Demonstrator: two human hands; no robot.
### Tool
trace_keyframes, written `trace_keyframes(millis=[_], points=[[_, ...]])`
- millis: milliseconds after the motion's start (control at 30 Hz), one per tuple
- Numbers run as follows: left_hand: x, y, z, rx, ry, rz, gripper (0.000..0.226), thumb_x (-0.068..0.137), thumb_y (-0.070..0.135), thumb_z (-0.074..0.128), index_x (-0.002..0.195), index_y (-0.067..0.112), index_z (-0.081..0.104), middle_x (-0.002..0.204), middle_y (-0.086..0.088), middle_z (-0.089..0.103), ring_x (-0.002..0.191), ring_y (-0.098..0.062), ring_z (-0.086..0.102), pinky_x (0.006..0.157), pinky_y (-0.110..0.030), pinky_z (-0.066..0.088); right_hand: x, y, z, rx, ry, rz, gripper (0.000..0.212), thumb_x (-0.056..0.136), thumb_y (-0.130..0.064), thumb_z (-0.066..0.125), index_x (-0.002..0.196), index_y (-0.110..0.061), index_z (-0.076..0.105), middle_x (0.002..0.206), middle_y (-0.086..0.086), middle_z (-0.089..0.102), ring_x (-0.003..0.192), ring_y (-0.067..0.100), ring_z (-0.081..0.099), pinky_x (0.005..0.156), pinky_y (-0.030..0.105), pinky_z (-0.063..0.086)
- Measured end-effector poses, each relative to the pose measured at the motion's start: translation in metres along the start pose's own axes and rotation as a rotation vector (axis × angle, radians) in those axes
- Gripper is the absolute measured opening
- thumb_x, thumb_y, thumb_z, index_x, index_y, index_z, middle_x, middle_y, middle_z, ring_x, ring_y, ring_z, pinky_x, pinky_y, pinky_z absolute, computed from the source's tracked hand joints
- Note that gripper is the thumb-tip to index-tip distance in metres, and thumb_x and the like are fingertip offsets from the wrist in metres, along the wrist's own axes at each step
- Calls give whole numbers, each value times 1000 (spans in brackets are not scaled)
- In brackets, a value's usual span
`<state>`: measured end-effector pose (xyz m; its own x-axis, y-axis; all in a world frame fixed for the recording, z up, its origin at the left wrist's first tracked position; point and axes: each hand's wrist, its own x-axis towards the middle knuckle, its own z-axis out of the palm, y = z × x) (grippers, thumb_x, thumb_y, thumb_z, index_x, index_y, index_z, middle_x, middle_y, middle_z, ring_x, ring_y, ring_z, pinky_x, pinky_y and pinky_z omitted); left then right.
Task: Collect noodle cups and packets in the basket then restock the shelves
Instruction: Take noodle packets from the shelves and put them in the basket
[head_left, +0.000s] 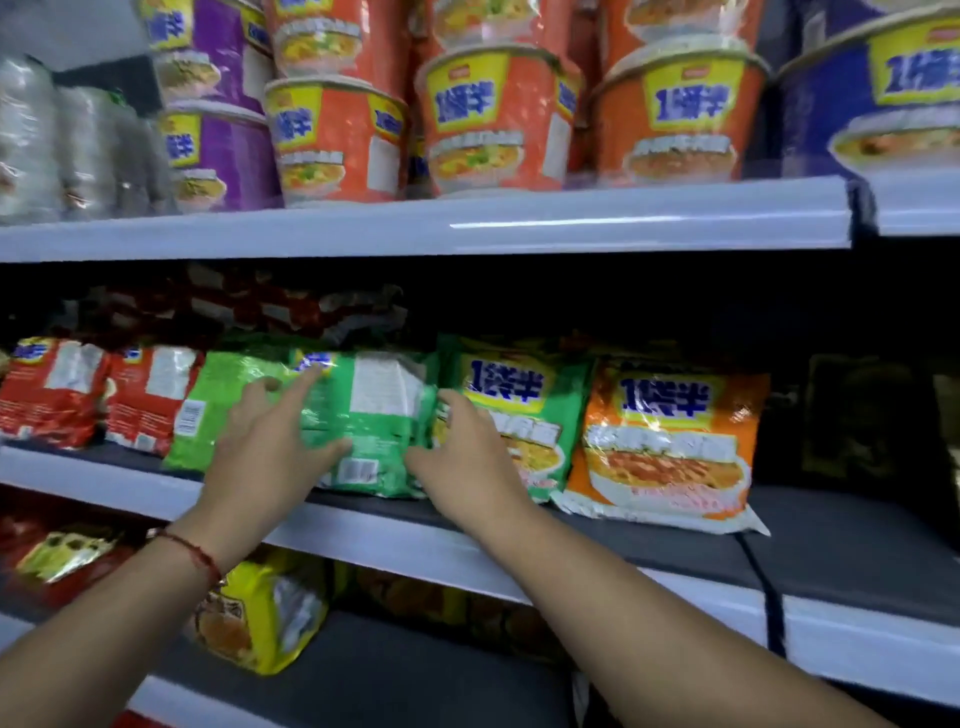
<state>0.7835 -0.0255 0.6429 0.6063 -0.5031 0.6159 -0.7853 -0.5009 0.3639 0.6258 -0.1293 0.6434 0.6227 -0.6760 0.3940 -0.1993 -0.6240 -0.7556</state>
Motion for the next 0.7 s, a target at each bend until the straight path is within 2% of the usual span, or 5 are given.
trace_keyframes(millis=[100,200,400,533,700], points=[[-45,35,0,-170,74,156,62,86,34,71,142,33,43,125,-7,50,112,-30,50,87,-49,48,-55,14,-47,98,-39,-75,41,92,-25,61,133,-27,55,122,-10,57,86,11,62,70,30,50],[-124,87,16,-457,-175,257,29,86,43,66,112,52,56,93,14,64,81,-5,60,70,-35,51,-138,67,-98,273,-137,0,20,92,-21,62,109,-27,70,75,-11,58,61,5,48,63,23,41],[-329,202,117,-603,-987,247,17,67,52,61,82,57,70,77,22,69,74,4,64,62,-12,48,-346,243,-166,378,-11,419,16,89,-19,65,98,-31,72,83,1,67,74,10,56,69,30,44],[-484,267,218,-609,-1351,209,24,81,37,73,91,57,65,79,16,72,69,4,65,62,-11,46,-500,363,-200,352,194,797,20,86,-12,63,98,-26,70,81,10,67,72,8,57,70,27,45],[-698,324,348,-554,-1769,-36,32,57,56,62,87,48,72,81,4,72,69,-7,65,64,-20,49,-699,512,-210,327,393,1339,17,88,5,61,87,-10,69,70,-6,66,57,-1,57,61,19,46]])
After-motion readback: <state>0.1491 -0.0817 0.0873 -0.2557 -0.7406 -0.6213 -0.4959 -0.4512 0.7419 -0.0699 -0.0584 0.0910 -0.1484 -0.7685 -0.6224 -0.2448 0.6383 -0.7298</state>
